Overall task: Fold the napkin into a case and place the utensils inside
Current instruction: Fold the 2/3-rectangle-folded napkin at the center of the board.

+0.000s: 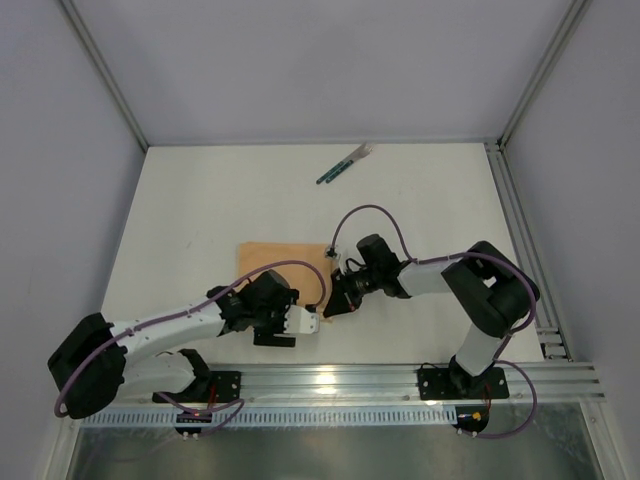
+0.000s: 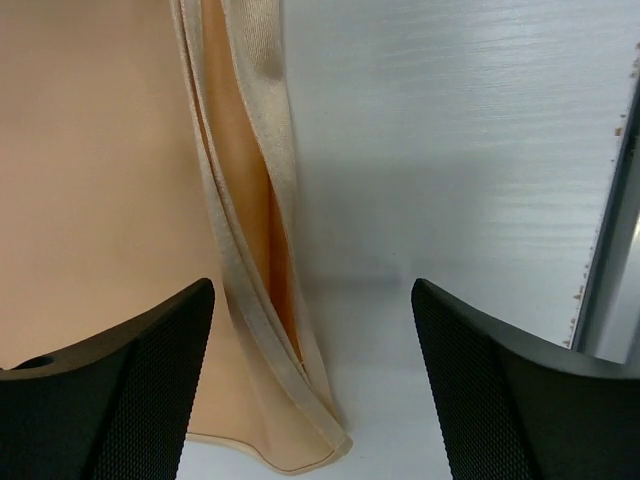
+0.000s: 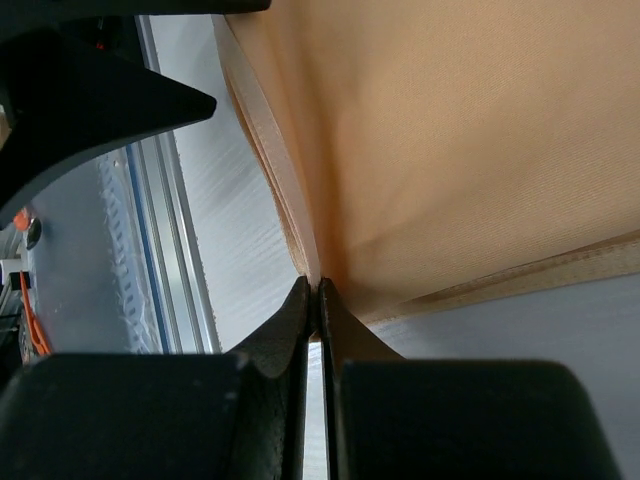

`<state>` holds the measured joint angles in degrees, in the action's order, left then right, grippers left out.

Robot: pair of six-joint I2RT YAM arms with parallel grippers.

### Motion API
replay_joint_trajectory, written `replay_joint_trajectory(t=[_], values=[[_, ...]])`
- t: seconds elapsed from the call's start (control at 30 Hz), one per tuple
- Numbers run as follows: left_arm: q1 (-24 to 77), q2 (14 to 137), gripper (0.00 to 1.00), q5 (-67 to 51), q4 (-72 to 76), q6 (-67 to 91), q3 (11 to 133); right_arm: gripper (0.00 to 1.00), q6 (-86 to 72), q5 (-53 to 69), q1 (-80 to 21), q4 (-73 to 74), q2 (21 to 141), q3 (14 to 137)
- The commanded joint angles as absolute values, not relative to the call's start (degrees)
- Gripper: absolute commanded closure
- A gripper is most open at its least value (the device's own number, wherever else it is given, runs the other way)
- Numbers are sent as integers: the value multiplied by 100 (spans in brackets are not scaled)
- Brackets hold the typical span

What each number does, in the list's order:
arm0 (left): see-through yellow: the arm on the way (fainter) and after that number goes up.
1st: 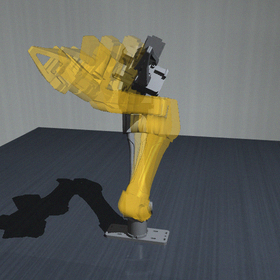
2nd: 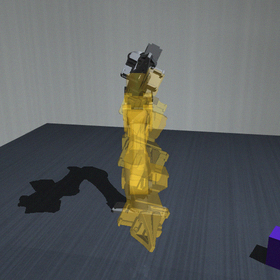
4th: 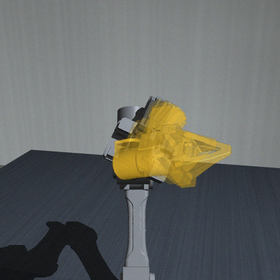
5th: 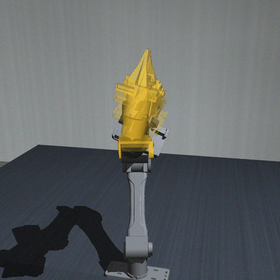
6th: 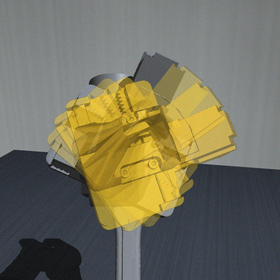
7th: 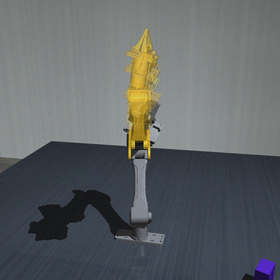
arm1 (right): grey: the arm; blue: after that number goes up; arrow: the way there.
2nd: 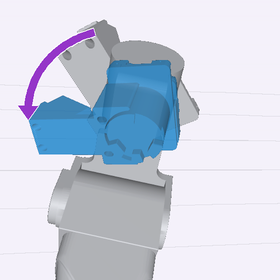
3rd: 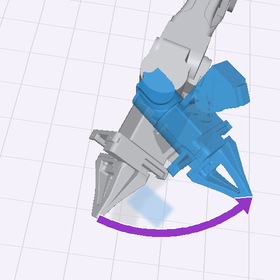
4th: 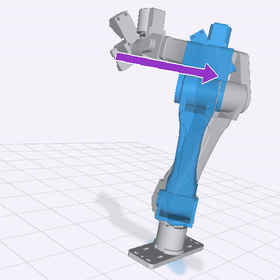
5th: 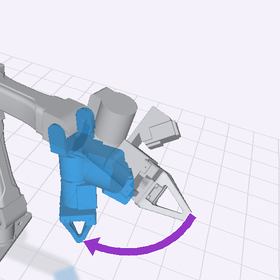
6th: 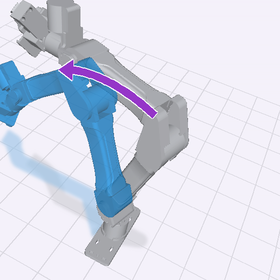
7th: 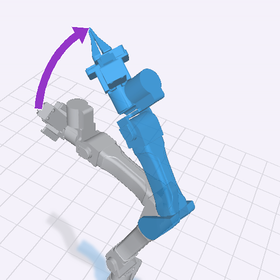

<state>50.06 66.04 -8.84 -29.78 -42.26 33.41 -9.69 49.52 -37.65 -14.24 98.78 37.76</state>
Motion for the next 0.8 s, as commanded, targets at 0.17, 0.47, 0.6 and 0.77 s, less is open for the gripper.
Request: replay_joint_trajectory(t=[0.17,0.47,0.6,0.77], values=[[5300,6987,45,466,-1178,-3770,2786,96,-967,5010,-3744,-1661,9879,3893],[5300,6689,89,528,-1800,-3727,2602,96,-835,5019,-3735,-1521,9861,3920],[5300,6513,100,247,-2055,-3613,2707,92,-817,4896,-3744,-1529,9756,3946],[5300,6477,100,18,-2390,-3542,2997,53,-502,4895,-3744,-1617,9064,3833]])
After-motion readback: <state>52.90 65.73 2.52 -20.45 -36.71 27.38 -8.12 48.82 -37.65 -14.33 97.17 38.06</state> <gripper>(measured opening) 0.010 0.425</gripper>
